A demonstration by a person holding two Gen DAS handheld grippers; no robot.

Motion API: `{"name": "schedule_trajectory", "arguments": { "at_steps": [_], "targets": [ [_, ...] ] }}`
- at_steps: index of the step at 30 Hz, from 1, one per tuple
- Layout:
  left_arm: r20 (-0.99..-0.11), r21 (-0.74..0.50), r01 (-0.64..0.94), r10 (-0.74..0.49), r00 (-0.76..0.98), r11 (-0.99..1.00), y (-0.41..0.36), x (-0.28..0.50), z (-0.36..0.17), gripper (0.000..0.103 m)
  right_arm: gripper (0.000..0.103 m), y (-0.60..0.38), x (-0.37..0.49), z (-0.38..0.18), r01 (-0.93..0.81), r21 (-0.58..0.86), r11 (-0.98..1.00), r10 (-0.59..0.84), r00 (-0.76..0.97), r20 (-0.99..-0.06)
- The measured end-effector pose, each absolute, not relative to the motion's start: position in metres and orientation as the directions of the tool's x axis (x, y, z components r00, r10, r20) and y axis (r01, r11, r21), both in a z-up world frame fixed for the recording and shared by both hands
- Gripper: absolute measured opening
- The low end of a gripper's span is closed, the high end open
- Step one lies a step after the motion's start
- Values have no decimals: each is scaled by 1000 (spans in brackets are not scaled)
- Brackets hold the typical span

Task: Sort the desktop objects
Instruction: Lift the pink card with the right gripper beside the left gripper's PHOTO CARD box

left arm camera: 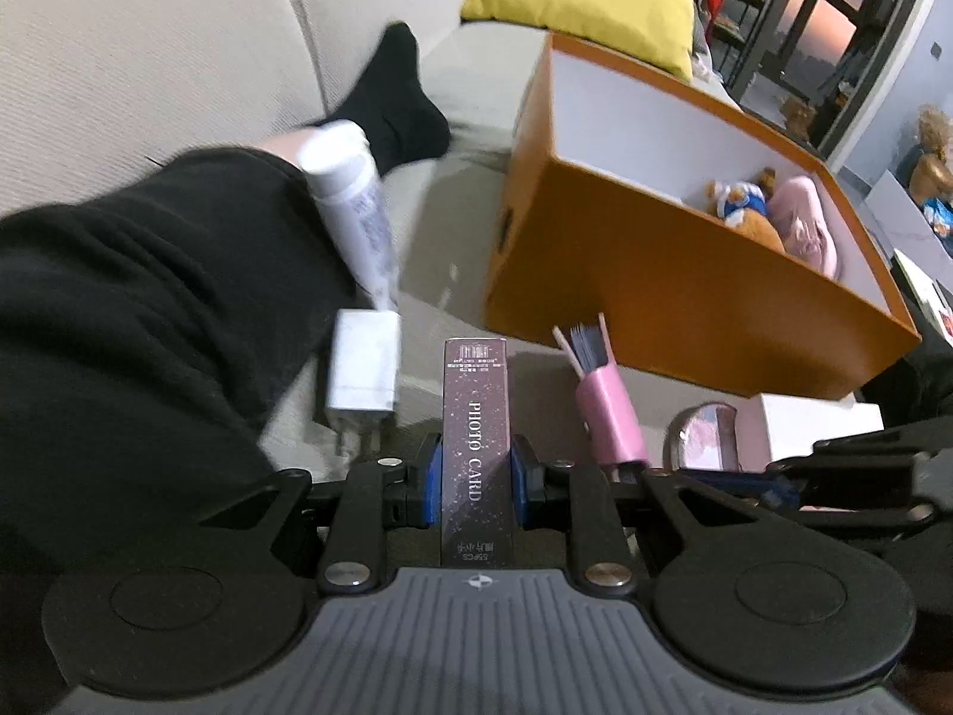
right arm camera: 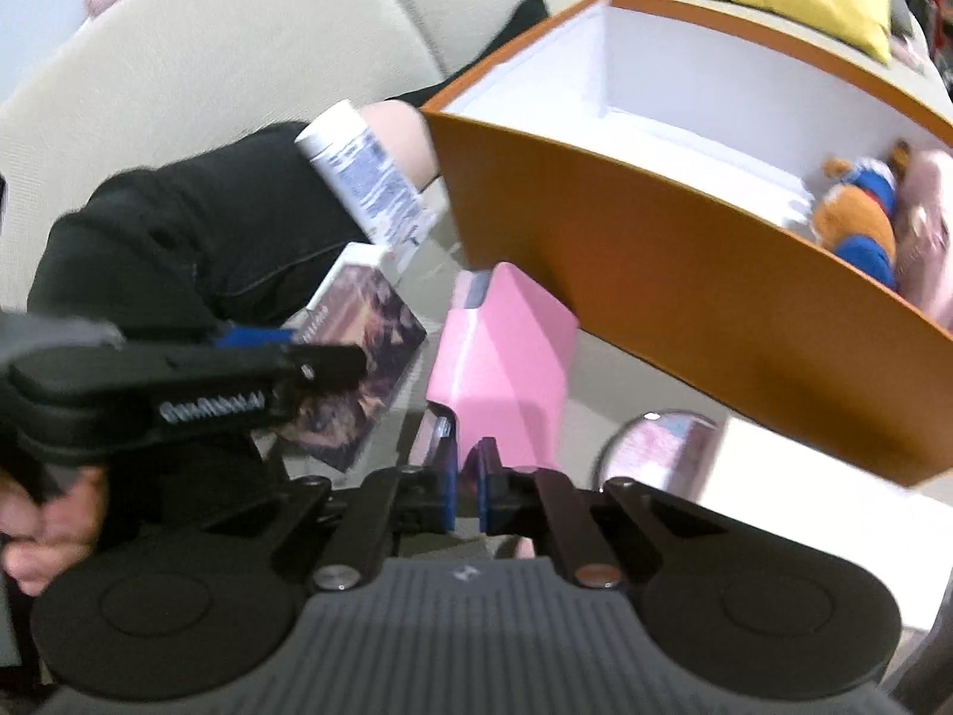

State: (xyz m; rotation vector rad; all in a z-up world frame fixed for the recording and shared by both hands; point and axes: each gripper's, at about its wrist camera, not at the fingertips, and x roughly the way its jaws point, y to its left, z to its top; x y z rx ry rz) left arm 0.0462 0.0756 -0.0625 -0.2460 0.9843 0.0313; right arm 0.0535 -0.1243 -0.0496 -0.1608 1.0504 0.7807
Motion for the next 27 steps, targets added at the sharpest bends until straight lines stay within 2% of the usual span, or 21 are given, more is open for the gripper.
{"name": "schedule_trajectory", "arguments": {
  "at_steps": [6, 8, 12, 16, 27],
  "targets": [
    [-806, -268, -84, -176, 565, 960, 59, 55, -75, 25, 7, -143, 53, -39, -637, 248, 729, 509, 262, -820],
    [-796, -291, -81, -194, 574, 953, 59, 56, -76, 25, 12, -148, 53, -36, -642, 239, 729, 506, 270, -819],
    [-774, -342, -80, -233, 589, 936, 61, 57, -79, 25, 14, -153, 55, -30, -660, 236, 713, 522, 274, -808],
    [-763, -376, -81, -259, 592, 923, 62, 59, -80, 25, 30, -157, 64, -26, -658, 272, 702, 553, 262, -791],
    [-762, -332, -47, -238, 602, 942, 52, 59, -80, 25, 36, -140, 101, -37, -551, 372, 747, 558, 217, -801]
  ]
}}
